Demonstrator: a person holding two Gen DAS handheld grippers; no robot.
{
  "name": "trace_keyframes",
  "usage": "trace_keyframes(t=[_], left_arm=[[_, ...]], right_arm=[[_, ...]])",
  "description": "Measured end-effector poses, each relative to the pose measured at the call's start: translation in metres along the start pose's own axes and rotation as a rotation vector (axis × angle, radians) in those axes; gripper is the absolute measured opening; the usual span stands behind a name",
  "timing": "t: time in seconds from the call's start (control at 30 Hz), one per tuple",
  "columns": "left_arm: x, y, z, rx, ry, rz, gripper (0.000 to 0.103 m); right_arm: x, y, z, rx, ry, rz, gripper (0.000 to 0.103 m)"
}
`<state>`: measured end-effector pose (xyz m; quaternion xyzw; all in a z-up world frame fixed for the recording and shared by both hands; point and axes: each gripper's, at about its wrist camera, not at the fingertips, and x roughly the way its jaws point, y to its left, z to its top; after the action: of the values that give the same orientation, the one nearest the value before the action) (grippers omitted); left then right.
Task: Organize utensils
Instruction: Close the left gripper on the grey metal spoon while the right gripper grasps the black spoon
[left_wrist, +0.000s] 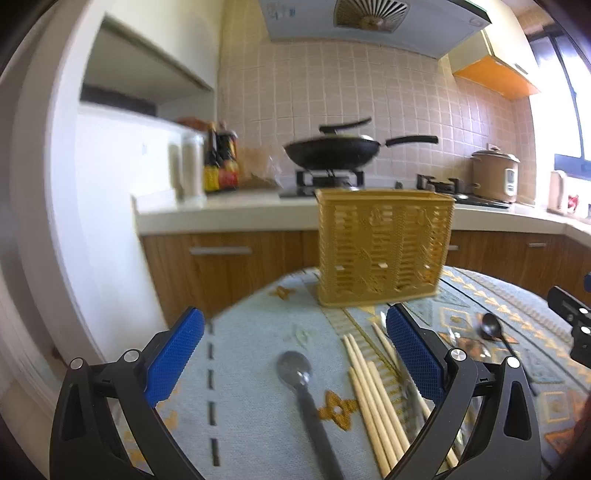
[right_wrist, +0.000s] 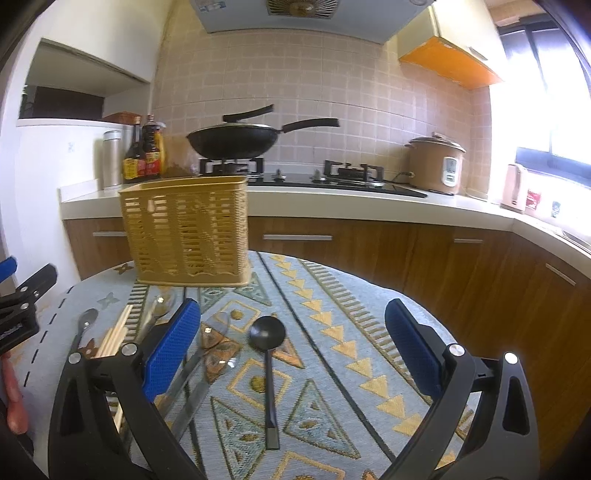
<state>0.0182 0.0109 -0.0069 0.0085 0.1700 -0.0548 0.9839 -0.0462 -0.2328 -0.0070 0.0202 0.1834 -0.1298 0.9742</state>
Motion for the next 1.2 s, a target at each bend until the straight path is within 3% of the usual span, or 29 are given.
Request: trace_keyframes(t=[0.1, 0.2, 0.3, 0.37, 0.43, 0.57, 0.67, 0.9, 1.03, 1.2], left_arm=[[0.015, 0.019, 0.002, -0.091, 0.108, -0.171, 0.090], [0.032, 0.034, 0.005, -0.121, 0.242, -0.276, 0.082], [0.047, 0.045, 0.014, -0.127, 0.359, -0.349, 0.065], [0.061, 0.049, 0.024, -0.134, 0.446, -0.435, 0.064], [0.071, 0.040, 0.028, -0.093, 0.513, -0.458, 0.055], [0.099, 0.007, 0.033, -0.014, 0.648, -0.507, 0.048], [0.120, -0.001, 0.032, 0.004, 0.743, -0.472, 0.036], [0.135, 0.034, 0.016, -0.060, 0.851, -0.381, 0.036], [0.139, 0.059, 0.011, -0.111, 0.916, -0.342, 0.036], [0.151, 0.063, 0.003, -0.170, 0.972, -0.363, 0.039]], right_arm=[[0.008, -0.001, 0.000, 0.023, 0.032, -0.016, 0.096], [0.020, -0.002, 0.001, 0.017, 0.110, 0.015, 0.096], [0.034, -0.001, 0.001, 0.010, 0.194, 0.026, 0.096], [0.044, -0.002, 0.001, 0.020, 0.272, 0.065, 0.095], [0.052, -0.005, 0.002, 0.055, 0.341, 0.126, 0.085], [0.074, -0.013, 0.015, 0.117, 0.494, 0.226, 0.066], [0.088, -0.017, 0.023, 0.155, 0.581, 0.294, 0.059], [0.131, -0.012, 0.032, 0.160, 0.817, 0.337, 0.055], [0.145, 0.000, 0.032, 0.102, 0.865, 0.306, 0.055], [0.159, 0.004, 0.030, 0.087, 0.903, 0.296, 0.055]])
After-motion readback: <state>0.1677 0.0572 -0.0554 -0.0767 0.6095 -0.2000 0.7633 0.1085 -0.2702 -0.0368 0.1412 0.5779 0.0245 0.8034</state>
